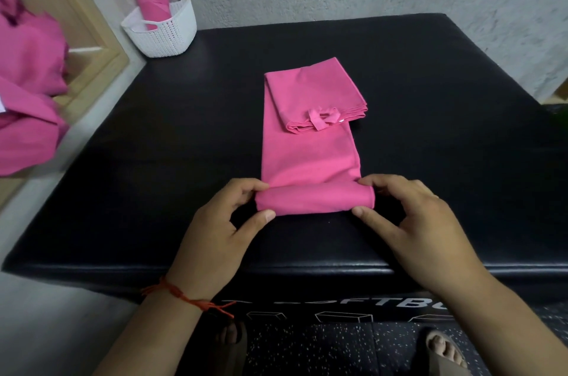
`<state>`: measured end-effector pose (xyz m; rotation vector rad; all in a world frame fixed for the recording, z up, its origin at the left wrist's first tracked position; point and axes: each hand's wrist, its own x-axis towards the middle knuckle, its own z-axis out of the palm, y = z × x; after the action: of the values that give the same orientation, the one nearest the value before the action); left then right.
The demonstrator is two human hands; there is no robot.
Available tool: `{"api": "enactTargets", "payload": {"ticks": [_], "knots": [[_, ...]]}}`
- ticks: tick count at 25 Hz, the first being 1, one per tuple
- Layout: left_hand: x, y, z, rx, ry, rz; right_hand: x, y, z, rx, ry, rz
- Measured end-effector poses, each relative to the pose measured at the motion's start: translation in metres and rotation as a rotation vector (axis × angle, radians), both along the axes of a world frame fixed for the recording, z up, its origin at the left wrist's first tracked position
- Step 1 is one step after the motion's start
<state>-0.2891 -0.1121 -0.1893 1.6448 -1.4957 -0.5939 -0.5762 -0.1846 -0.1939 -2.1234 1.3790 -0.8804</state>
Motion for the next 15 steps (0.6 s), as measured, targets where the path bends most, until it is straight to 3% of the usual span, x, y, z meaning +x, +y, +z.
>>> {"api": "enactTargets", "payload": {"ticks": [15], "knots": [[-0.0079, -0.0034, 0.0027, -0.049, -0.207, -0.070, 0.0013, 0.0018, 0.0087, 0.081, 0.005, 0.032]]}}
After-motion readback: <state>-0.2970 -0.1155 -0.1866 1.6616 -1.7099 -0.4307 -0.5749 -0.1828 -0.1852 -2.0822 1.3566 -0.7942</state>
